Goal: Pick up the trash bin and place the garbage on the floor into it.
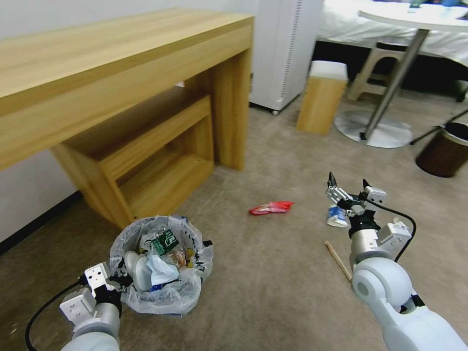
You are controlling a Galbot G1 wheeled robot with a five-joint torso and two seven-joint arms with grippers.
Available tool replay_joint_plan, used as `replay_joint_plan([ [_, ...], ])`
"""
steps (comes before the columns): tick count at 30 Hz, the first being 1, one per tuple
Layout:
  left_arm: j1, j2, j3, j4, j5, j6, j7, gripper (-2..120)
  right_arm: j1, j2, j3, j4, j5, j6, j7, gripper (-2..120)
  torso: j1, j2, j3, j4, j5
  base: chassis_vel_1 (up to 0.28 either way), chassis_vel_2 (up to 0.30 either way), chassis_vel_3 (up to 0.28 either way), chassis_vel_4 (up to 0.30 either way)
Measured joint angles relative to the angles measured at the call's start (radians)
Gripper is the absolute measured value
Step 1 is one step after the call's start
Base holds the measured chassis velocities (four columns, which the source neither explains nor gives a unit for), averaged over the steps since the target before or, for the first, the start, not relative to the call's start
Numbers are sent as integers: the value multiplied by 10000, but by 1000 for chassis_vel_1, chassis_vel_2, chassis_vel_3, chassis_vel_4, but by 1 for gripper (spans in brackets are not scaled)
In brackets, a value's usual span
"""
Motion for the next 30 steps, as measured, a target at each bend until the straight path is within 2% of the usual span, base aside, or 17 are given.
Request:
replay_joint_plan([
  [30,5,67,-299,-90,-182,-3,-130,1,214,139,-283,-304,-159,313,-429,100,0,0,0,3,0,-10,-11,-8,-7],
])
